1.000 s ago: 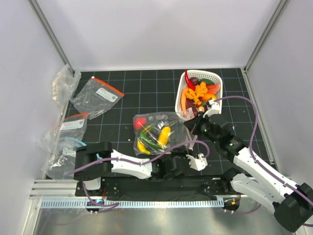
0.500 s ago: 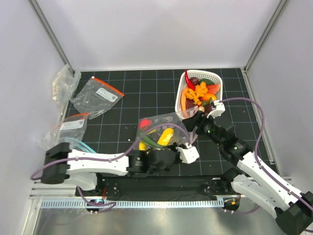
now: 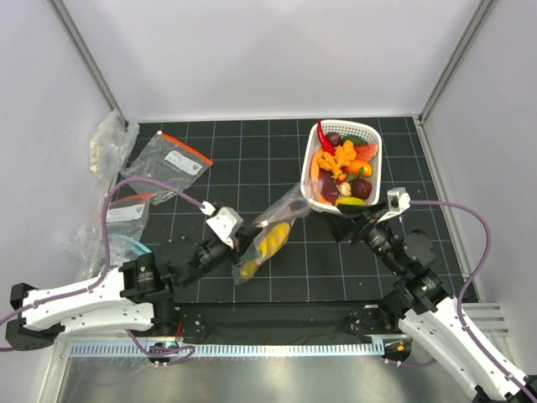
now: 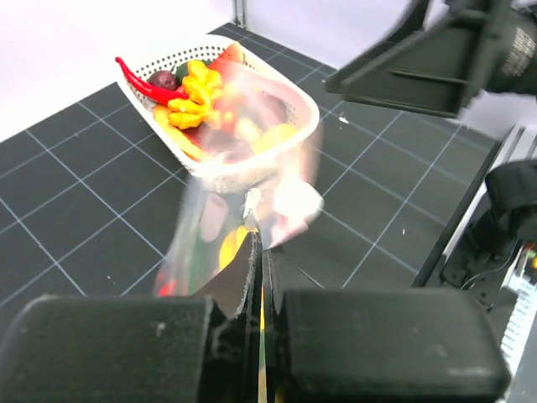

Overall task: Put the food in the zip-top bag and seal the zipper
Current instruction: Pick up the zipper food storage bag at the center of the board.

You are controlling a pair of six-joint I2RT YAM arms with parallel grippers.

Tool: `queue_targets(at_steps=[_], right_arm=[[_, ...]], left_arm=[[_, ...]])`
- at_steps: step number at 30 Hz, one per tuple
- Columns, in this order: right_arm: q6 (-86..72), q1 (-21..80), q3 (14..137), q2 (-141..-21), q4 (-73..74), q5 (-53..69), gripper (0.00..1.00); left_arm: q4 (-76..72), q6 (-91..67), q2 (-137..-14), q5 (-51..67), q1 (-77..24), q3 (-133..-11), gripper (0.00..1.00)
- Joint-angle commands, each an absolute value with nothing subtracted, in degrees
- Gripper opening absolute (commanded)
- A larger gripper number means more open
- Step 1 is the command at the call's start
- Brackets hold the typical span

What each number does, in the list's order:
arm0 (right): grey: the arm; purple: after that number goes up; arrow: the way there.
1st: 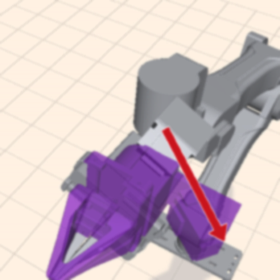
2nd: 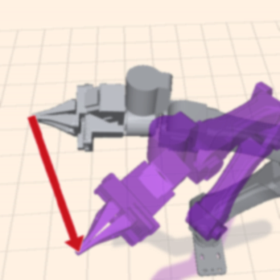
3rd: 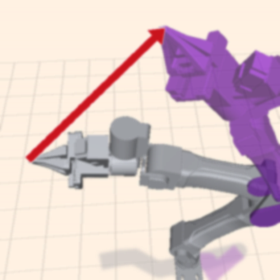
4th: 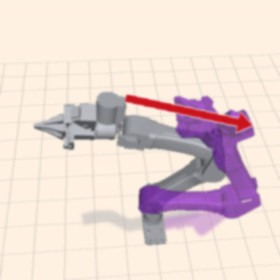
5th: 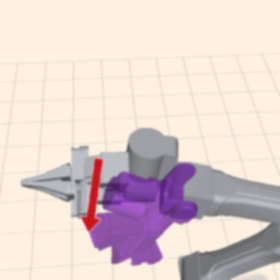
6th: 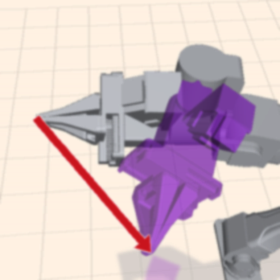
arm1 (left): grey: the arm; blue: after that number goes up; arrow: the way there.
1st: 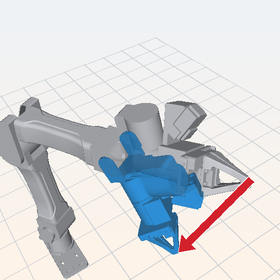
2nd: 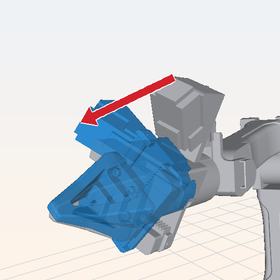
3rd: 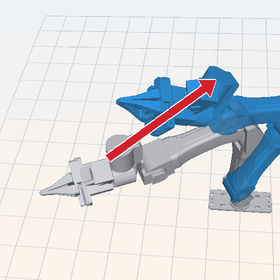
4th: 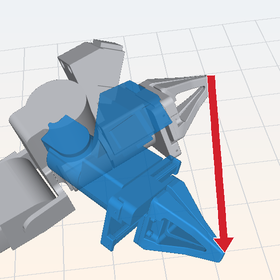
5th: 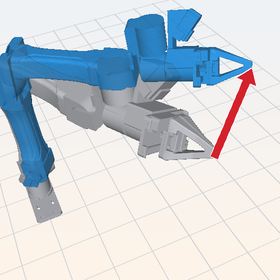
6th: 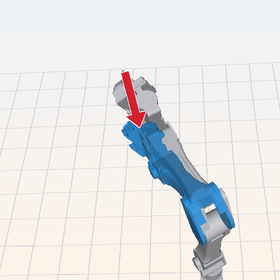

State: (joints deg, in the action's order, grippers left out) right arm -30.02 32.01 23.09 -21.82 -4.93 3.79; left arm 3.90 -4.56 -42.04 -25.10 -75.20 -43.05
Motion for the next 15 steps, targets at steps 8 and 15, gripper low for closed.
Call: queue_targets(at_steps=[8,15], right_arm=[[-23.12,31.99,18.55,-16.35,-21.53,22.14,0.75],[-21.98,31.99,17.31,-16.52,-25.13,27.67,0.75]], left_arm=[[10.27,-11.69,-56.57,-6.35,-69.97,-50.43,0.0],[10.81,-12.83,-58.98,3.78,-69.17,-51.77,0.0]])
